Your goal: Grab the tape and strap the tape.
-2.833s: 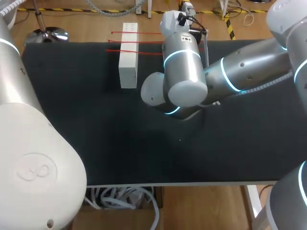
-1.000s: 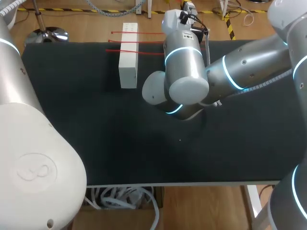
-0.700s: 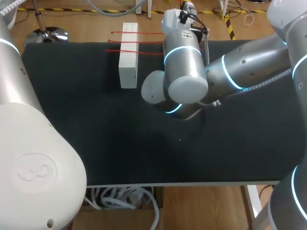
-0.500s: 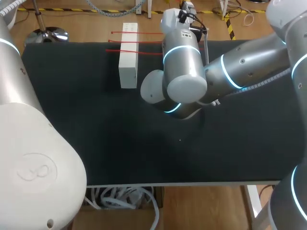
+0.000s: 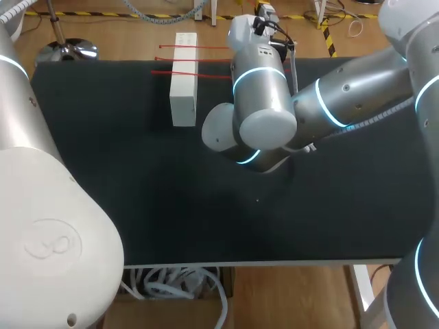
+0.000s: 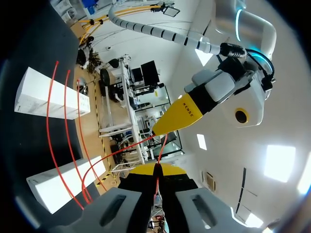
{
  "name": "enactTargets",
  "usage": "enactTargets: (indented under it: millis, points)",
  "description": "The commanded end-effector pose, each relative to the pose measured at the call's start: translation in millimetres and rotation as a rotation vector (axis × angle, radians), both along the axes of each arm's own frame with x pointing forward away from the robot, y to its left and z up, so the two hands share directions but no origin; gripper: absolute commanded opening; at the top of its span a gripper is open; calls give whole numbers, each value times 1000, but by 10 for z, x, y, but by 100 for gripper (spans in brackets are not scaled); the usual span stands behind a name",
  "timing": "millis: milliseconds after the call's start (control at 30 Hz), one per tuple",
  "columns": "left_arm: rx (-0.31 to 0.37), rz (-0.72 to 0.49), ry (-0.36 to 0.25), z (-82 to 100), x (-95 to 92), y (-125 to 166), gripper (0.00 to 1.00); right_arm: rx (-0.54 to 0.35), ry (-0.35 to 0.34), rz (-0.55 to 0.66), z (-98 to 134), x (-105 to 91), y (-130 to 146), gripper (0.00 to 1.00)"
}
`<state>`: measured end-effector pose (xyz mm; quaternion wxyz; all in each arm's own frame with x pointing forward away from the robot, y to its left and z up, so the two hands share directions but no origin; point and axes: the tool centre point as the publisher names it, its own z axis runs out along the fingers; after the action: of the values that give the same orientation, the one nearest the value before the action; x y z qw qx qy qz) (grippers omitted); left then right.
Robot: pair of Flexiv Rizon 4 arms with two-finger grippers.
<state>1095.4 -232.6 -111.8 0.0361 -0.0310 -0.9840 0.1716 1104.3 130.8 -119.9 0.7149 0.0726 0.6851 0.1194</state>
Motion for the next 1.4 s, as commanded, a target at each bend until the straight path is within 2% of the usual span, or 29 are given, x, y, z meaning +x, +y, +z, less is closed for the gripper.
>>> enactTargets:
  millis: [33,1400]
  points:
    - [4,-1,3,12,5,-6,0,1,6,0,57,-10,-4,0]
    - [4,-1,3,12,5,-6,0,10,-7,12,173,3,155,0]
